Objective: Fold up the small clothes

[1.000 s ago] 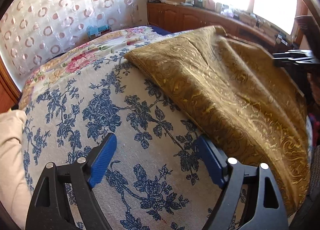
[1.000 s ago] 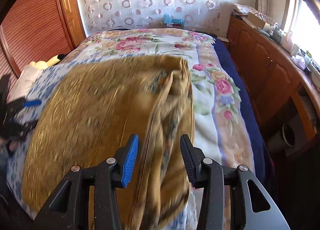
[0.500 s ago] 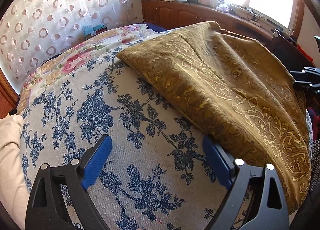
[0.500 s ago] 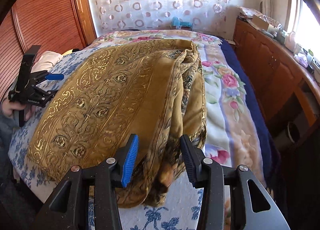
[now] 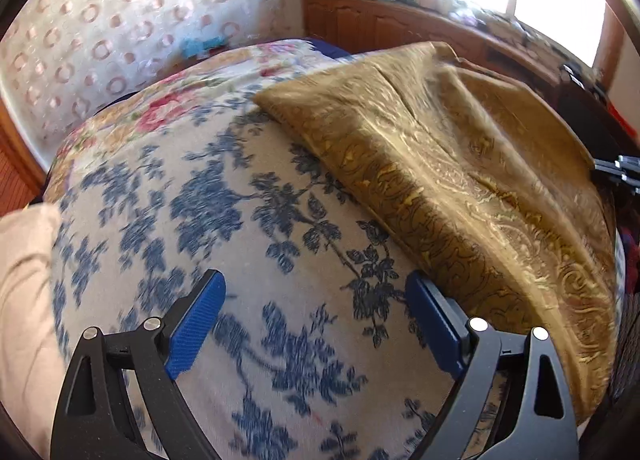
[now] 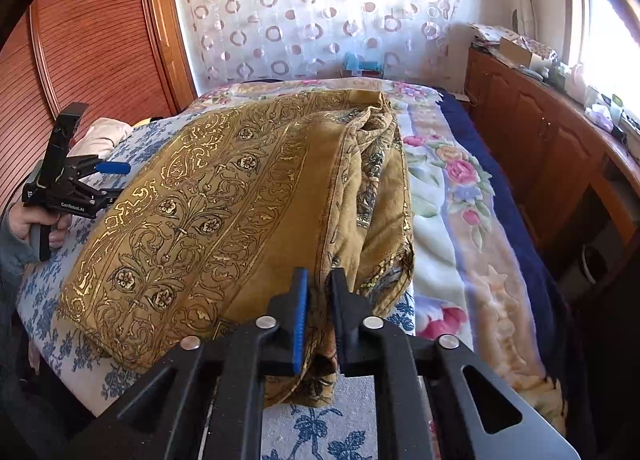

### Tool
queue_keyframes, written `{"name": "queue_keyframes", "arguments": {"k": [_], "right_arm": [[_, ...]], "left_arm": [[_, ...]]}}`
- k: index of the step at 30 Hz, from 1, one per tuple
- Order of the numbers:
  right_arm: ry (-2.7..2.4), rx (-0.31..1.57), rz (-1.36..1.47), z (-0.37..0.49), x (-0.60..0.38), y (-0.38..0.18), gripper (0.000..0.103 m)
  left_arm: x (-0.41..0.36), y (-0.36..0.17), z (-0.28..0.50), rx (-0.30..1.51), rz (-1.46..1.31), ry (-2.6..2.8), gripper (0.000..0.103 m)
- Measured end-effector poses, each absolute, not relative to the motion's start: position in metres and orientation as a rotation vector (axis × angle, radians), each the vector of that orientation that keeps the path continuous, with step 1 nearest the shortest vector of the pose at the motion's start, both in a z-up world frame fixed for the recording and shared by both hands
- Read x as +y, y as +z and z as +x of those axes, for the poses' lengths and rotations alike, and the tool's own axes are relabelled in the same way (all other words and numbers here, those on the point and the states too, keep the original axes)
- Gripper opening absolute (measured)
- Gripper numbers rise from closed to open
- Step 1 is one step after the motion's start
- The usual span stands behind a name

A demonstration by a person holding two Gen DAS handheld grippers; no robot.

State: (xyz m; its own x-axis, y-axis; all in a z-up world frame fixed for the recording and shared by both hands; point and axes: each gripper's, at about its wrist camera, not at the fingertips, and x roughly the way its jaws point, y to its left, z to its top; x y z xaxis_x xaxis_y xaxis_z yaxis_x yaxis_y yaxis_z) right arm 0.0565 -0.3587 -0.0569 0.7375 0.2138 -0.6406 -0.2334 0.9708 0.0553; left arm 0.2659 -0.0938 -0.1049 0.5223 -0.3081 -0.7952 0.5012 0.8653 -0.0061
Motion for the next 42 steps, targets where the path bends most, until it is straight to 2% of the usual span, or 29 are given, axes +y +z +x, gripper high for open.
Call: {"name": "queue_keyframes", "arguments": {"k": [8,18,19,21,22,24,26,28,31,35,42], "right_arm": [[0.192,0.618,-0.027,0.036,-0.365,-0.049,0.004],[0.174,0.651,0.015,0.027,-0.367,-0.068,0.003],[0.166,0.649,0.02,0.026,-0.369,-0.068,0.003],[0.162,0.638,0.036,0.021,-0.371,-0.067,0.003],[0.161,0.634,0.046,0.019,-0.373,-0.066,0.005],[0.156,0.631,0.058,0.015,-0.374,-0.066,0.01],[0.155,0.633,0.064,0.011,-0.373,-0.069,0.017],[0.166,0.639,0.066,0.008,-0.37,-0.073,0.029],[0.174,0.646,0.043,0.008,-0.361,-0.076,0.041],[0.183,0.653,0.03,0.009,-0.356,-0.077,0.044],[0.202,0.65,0.042,0.004,-0.358,-0.075,0.046]], "left_arm": [[-0.1,-0.069,0.206,0.814,0.169,-0.532,0.092],[-0.127,-0.086,0.16,0.863,0.146,-0.576,0.092],[-0.126,-0.088,0.157,0.867,0.136,-0.587,0.091],[-0.129,-0.09,0.152,0.875,0.123,-0.606,0.082],[-0.128,-0.092,0.151,0.88,0.115,-0.611,0.08],[-0.126,-0.098,0.149,0.901,0.082,-0.626,0.065],[-0.125,-0.102,0.146,0.917,0.056,-0.635,0.059],[-0.124,-0.105,0.143,0.922,0.048,-0.637,0.058],[-0.125,-0.107,0.14,0.925,0.031,-0.64,0.054],[-0.126,-0.107,0.135,0.92,0.021,-0.643,0.049],[-0.13,-0.108,0.125,0.912,0.029,-0.653,0.048]]}}
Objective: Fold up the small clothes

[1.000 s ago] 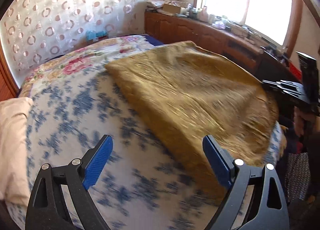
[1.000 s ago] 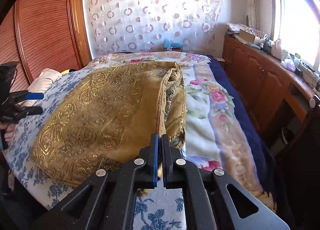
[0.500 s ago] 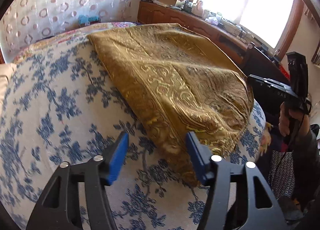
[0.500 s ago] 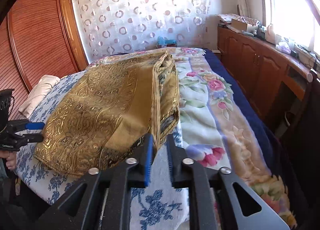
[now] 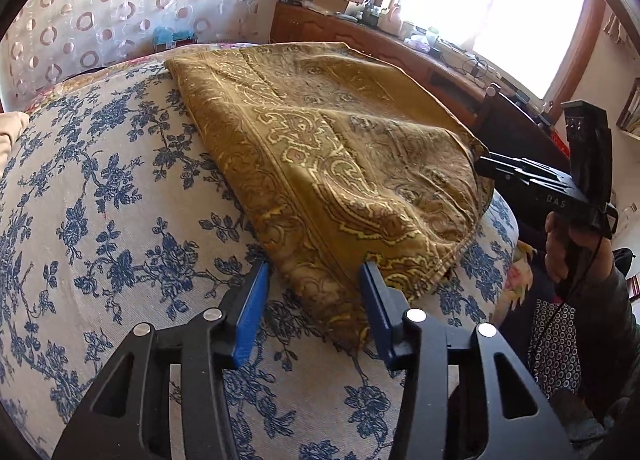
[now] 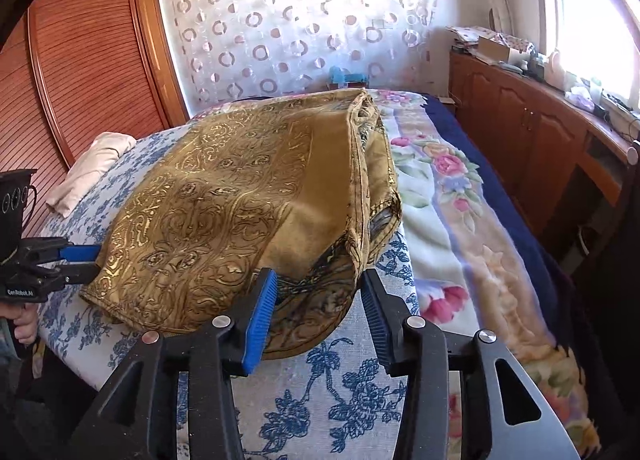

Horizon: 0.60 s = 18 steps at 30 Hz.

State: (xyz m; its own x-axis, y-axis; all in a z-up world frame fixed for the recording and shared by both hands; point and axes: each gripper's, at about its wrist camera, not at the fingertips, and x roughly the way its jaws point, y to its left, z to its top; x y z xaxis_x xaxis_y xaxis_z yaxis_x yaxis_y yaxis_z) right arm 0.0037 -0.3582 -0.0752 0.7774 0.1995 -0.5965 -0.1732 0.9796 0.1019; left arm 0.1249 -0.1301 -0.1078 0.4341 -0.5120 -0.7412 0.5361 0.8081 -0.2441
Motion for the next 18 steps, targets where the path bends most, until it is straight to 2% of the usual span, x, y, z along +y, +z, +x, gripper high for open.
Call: {"name": "queue_keyframes", "arguments": {"k": [9,12,13,15,18], "right_arm": [[0.212,0.626,0.03,-0.008,-0.35,-0.071,0.047],[0.223,0.616,0.024,-0.011,-0.346,-0.069,0.051],[0.228,0.612,0.023,-0.011,-0.345,-0.069,0.054],[0.236,0.605,0.02,-0.013,-0.342,-0.067,0.056],[0.26,0.595,0.01,-0.018,-0.332,-0.063,0.057]], "left_arm": [[-0.13,-0.108,0.125,0.91,0.023,-0.652,0.046],[-0.13,-0.107,0.126,0.909,0.026,-0.651,0.046],[-0.131,-0.107,0.125,0.908,0.028,-0.654,0.042],[-0.133,-0.108,0.125,0.926,0.011,-0.689,0.022],[-0.135,-0.099,0.125,0.915,0.01,-0.71,0.009]]}}
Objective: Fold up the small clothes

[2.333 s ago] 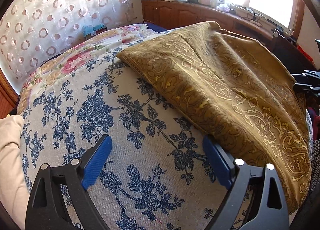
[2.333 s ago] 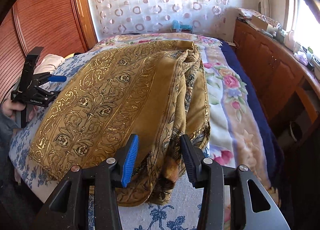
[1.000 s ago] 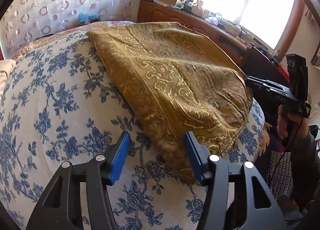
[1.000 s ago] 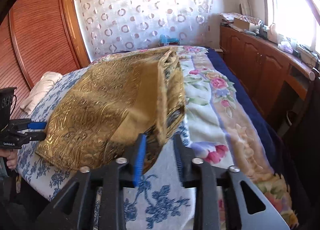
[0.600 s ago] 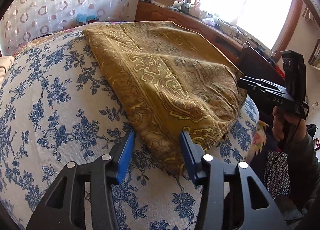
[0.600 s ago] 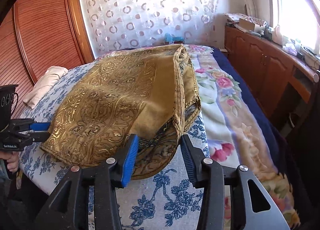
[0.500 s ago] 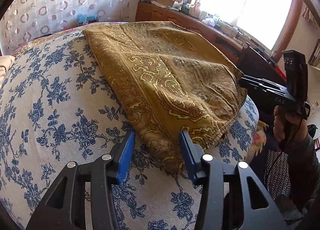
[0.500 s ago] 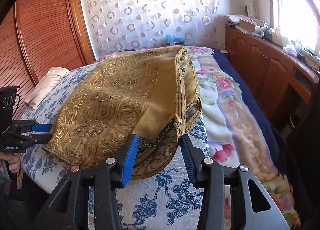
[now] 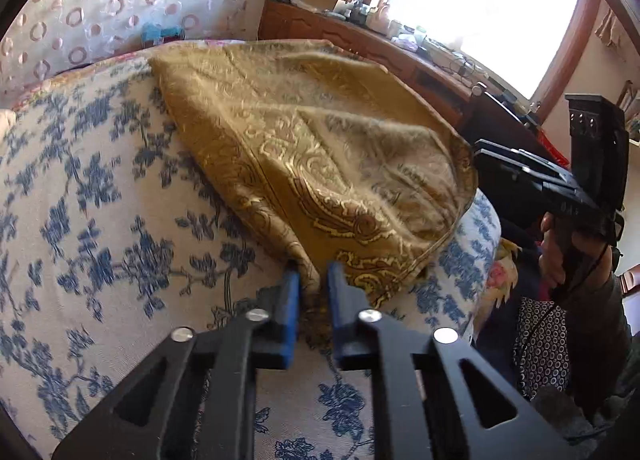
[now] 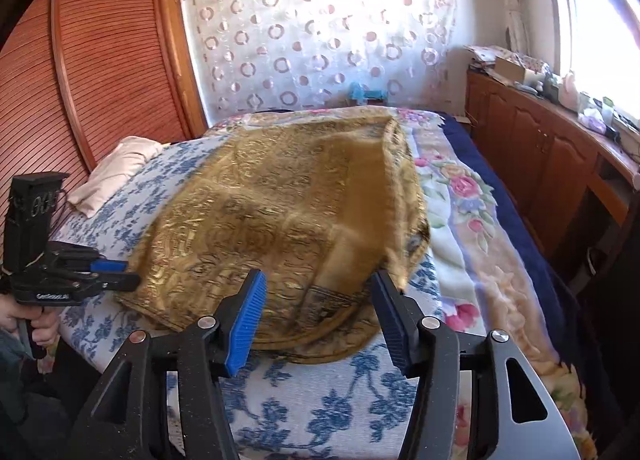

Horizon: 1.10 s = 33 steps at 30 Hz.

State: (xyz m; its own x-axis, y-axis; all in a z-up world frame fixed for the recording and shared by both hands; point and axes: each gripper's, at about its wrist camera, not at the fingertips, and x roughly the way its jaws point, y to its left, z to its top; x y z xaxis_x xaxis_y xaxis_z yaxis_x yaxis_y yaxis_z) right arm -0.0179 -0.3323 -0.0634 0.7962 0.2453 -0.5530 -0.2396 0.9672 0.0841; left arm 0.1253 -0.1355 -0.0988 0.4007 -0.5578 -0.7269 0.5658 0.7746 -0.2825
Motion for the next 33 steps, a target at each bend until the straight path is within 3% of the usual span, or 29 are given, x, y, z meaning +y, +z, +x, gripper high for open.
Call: {"name": "queue_keyframes", "arguments": {"k": [11,33], "right_arm": [[0.426,0.584,-0.063,-0.027,-0.291,-0.063,0.065],[0.342,0.689,-0.223,0.051,-0.3,-0.079,0.066]], "left_arm": [[-0.155,-0.029,0.14,0.776,-0.014,-0.804,0.003],[-0.158,0.005,0.195,0.69,-0.124,-0.835,0.003]]}}
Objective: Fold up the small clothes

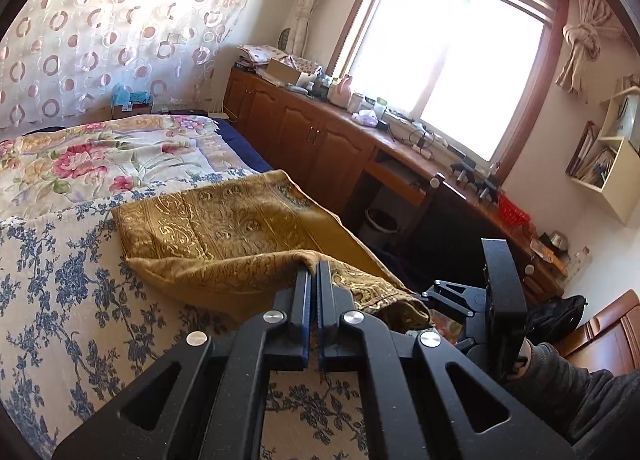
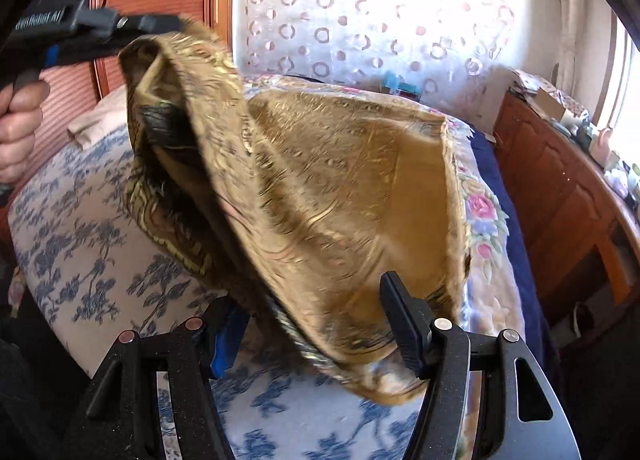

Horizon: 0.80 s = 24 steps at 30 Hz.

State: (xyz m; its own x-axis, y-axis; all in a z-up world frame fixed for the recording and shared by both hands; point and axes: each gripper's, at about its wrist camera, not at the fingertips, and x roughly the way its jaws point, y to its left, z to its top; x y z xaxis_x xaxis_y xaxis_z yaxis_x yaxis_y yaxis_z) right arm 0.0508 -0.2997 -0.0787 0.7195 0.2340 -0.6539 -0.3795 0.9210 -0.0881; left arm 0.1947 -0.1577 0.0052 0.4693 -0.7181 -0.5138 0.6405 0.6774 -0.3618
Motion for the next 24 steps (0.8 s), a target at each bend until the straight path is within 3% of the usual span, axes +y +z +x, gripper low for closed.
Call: {"name": "queue_keyframes", "arguments": {"k": [2,4,6,12,19,23,24], "right_arm": [[0.359,0.671,-0.232,0.059,-0.3,-0.073,0.053],[0.388,0.653,-0.23,0.068,-0.3,-0.067,0.022],[0.401,0.618,-0.227,0.082,-0.3,-0.054,0.007],[0.41,0.54,-0.266,0.137,-0.292,-0.015,0.006],[0.442,0.541,-0.308,0.219,-0.261,-0.01,0.005],[0.471,0.568,-0.312,0.26,-0.251,-0.021,0.005],[0.478,0.575,-0.311,0.27,-0.25,-0.023,0.005]], "left_arm": [[-0.155,0.006,0.201,0.686,-0.132,-0.835,0.003],[-0.152,0.008,0.209,0.679,-0.142,-0.825,0.003],[-0.148,0.01,0.217,0.675,-0.148,-0.813,0.003],[-0.131,0.009,0.248,0.675,-0.167,-0.748,0.003],[-0.117,-0.002,0.284,0.696,-0.132,-0.656,0.004],[-0.113,-0.009,0.296,0.718,-0.097,-0.642,0.017],[-0.113,-0.011,0.299,0.722,-0.085,-0.642,0.028]]}}
